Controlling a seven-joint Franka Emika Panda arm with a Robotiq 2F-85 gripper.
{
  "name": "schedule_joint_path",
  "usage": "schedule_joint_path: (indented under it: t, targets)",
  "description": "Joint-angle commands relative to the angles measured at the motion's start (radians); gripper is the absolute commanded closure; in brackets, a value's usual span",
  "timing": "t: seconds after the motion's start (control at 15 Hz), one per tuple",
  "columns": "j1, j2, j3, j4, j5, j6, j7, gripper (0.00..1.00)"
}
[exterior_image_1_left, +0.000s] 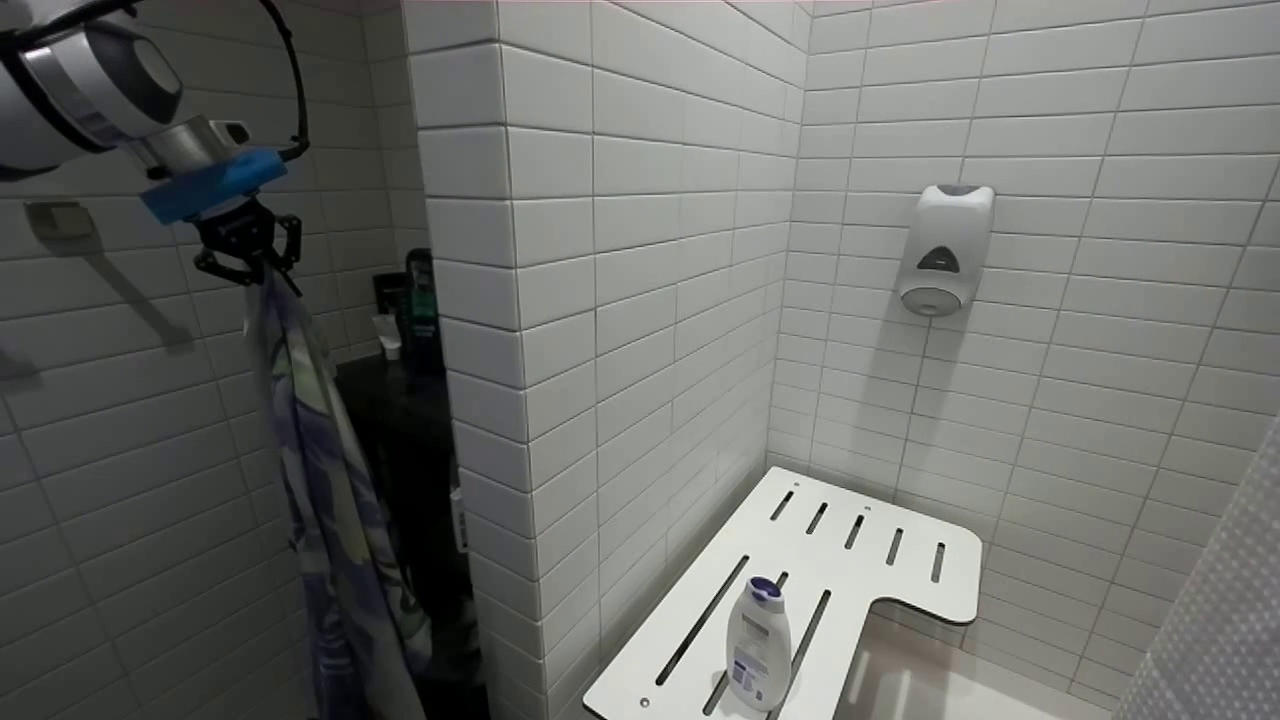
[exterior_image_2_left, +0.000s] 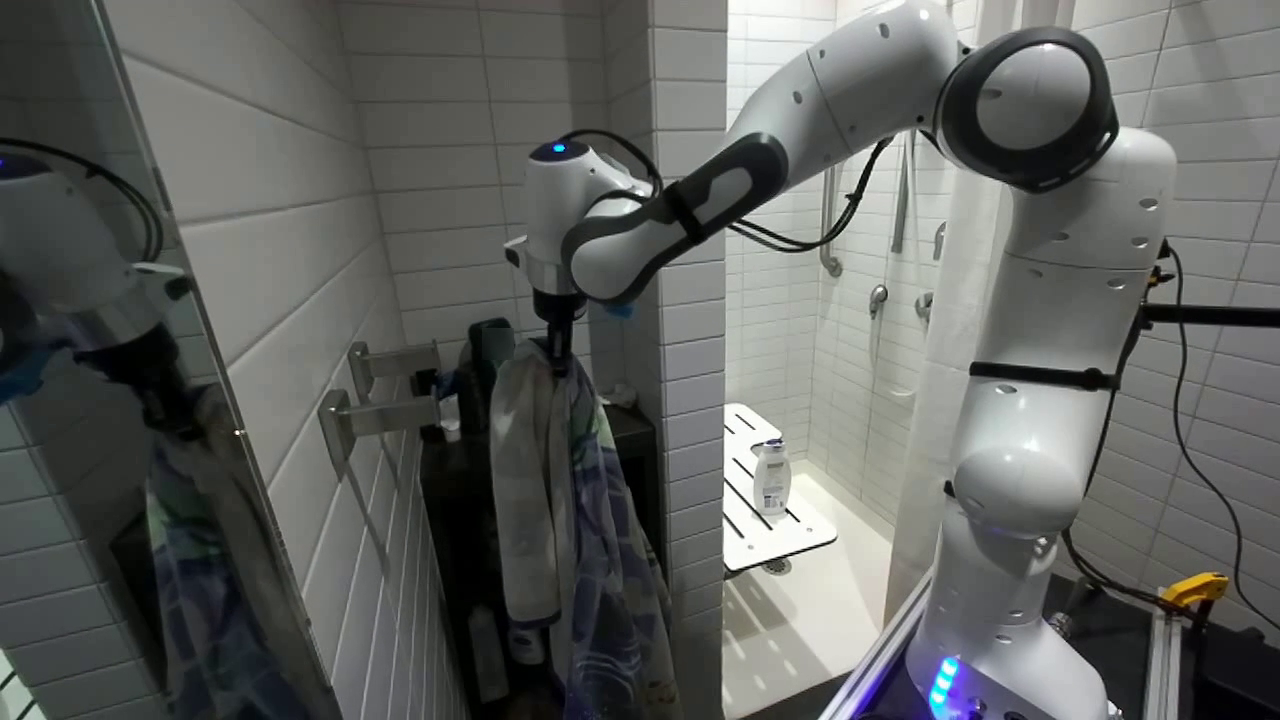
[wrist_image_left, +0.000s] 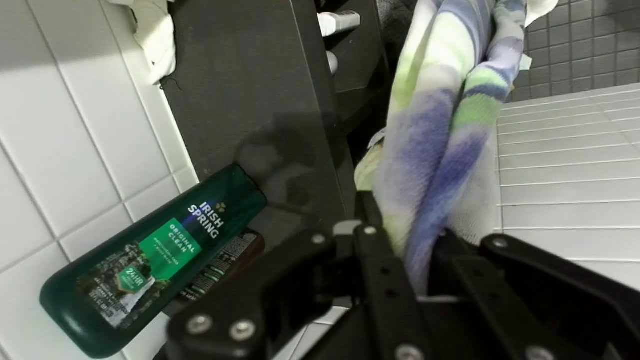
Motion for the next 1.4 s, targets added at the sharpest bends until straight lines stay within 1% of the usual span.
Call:
schedule_joint_path:
  t: [0.0, 0.13, 0.2, 0.4, 1.0, 1.2, 1.33]
  targets:
    - [-0.008, 0.001, 0.008, 0.002, 0.002, -0.002, -0.001, 0.88]
    - [-0.008, 0.001, 0.008, 0.002, 0.002, -0.002, -0.001, 0.88]
    - [-0.008, 0.001, 0.009, 0.002, 0.002, -0.002, -0.001, 0.97]
    - [-0.002, -0.008, 0.014, 0.013, 0.004, 0.005, -0.010, 0.97]
    - [0.012, -0.209, 0.071, 0.095, -0.086, -0.068, -0.056, 0.97]
    - [0.009, -0.265, 0.095, 0.154, -0.130, -0.106, -0.065, 0.97]
    - [0.003, -0.288, 0.104, 0.186, -0.159, -0.112, -0.063, 0.97]
